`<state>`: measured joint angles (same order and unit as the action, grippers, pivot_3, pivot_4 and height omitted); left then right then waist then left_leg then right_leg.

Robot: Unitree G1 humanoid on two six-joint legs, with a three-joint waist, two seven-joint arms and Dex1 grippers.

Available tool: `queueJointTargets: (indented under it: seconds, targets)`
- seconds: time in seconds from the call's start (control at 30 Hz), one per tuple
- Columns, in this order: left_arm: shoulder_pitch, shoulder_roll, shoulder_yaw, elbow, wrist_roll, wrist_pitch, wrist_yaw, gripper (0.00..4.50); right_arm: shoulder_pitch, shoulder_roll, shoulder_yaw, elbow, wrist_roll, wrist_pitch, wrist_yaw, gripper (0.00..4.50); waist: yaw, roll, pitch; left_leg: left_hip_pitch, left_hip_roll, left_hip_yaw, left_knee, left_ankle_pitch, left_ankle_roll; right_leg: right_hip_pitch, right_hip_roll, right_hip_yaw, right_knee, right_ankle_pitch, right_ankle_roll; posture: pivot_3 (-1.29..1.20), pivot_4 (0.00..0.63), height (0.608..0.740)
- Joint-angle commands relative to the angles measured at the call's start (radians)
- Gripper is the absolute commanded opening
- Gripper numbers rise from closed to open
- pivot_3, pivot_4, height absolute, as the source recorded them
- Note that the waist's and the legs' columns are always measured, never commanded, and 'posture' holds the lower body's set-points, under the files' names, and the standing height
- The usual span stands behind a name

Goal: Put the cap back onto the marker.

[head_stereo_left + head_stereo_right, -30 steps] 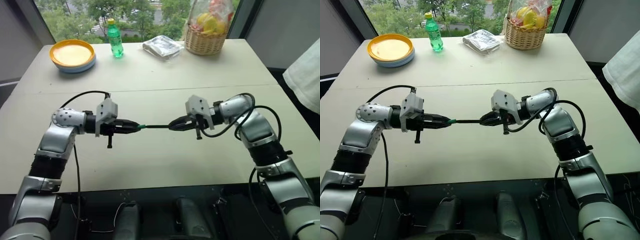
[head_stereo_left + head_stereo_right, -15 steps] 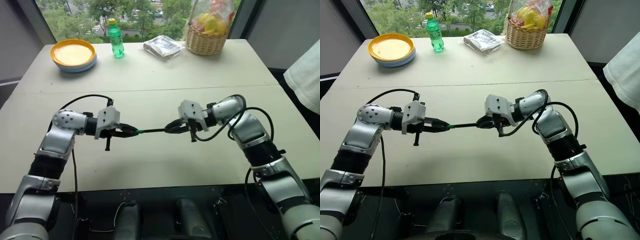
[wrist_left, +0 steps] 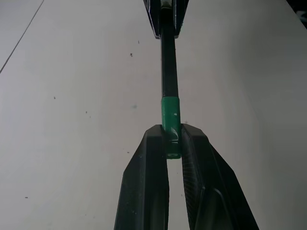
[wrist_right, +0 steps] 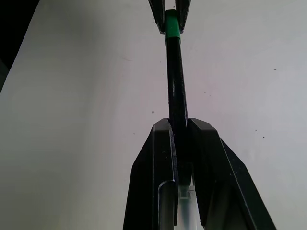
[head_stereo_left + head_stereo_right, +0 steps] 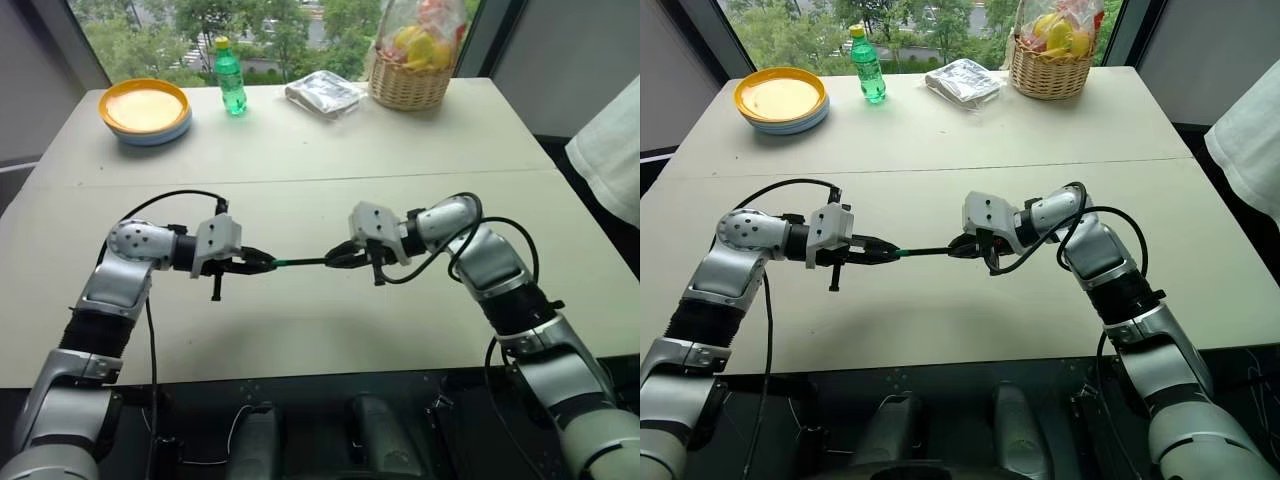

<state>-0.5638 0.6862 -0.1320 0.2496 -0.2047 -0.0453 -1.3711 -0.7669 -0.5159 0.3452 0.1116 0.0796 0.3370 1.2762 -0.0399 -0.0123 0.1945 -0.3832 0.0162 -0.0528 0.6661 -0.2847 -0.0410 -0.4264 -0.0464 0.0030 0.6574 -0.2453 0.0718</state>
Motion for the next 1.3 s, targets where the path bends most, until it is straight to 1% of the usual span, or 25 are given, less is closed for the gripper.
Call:
queueJointTargets:
  seconds: [0.03,0.2,0.43,0.63,0.73,0.97,1.23,1.27,1.3]
  targets:
    - [-0.034,-0.009,0.002,-0.006,0.006,-0.024,0.014,0.0,-0.022,0.034,0.023,-0.069,0.024,-0.013,0.015,0.05,0.0,0.0,0.0,0.0,0.0,0.0,0.0,0.0,0.0,0.0,0.0,0.0,0.0,0.0,0.0,0.0,0.15,0.74]
    - [-0.041,-0.012,0.002,0.0,0.011,-0.048,0.016,0.0,-0.03,0.041,0.032,-0.068,0.017,-0.013,0.02,0.05,0.0,0.0,0.0,0.0,0.0,0.0,0.0,0.0,0.0,0.0,0.0,0.0,0.0,0.0,0.0,0.0,0.15,0.74]
    - [-0.048,-0.034,0.017,-0.015,-0.016,-0.038,0.02,0.0,-0.034,0.067,0.045,-0.09,-0.003,-0.06,0.016,0.05,0.0,0.0,0.0,0.0,0.0,0.0,0.0,0.0,0.0,0.0,0.0,0.0,0.0,0.0,0.0,0.0,0.15,0.74]
    - [-0.071,-0.08,0.049,-0.044,-0.068,0.026,0.039,0.0,-0.039,0.107,0.042,-0.12,0.02,-0.064,0.023,0.05,0.0,0.0,0.0,0.0,0.0,0.0,0.0,0.0,0.0,0.0,0.0,0.0,0.0,0.0,0.0,0.0,0.15,0.74]
    - [-0.079,-0.09,0.058,-0.054,-0.071,0.049,0.04,0.0,-0.04,0.114,0.041,-0.131,0.022,-0.062,0.034,0.05,0.0,0.0,0.0,0.0,0.0,0.0,0.0,0.0,0.0,0.0,0.0,0.0,0.0,0.0,0.0,0.0,0.15,0.74]
    - [-0.068,-0.084,0.053,-0.063,-0.047,0.054,0.031,0.0,-0.042,0.108,0.04,-0.115,0.005,-0.083,0.048,0.05,-0.001,0.0,0.0,0.0,0.0,0.0,0.0,0.0,0.0,0.0,0.0,0.0,0.0,0.0,0.0,0.0,0.15,0.74]
    - [-0.036,-0.065,0.066,-0.086,-0.045,0.132,0.052,0.0,-0.056,0.073,0.007,-0.035,-0.024,-0.132,0.051,0.05,-0.001,0.0,0.0,0.0,0.0,0.0,0.0,0.0,0.0,0.0,0.0,0.0,0.0,0.0,0.0,0.0,0.15,0.74]
    - [-0.029,-0.061,0.071,-0.093,-0.046,0.146,0.059,0.91,-0.062,0.066,0.0,-0.015,-0.031,-0.145,0.051,0.0,-0.001,0.0,0.0,0.0,0.0,0.0,0.0,0.0,0.0,0.0,0.0,0.0,0.0,0.0,0.0,0.0,0.15,0.74]
    - [-0.018,-0.054,0.077,-0.103,-0.051,0.162,0.064,1.28,-0.072,0.056,-0.007,0.014,-0.039,-0.162,0.051,0.0,-0.001,0.0,0.0,0.0,0.0,0.0,0.0,0.0,0.0,0.0,0.0,0.0,0.0,0.0,0.0,0.0,0.15,0.74]
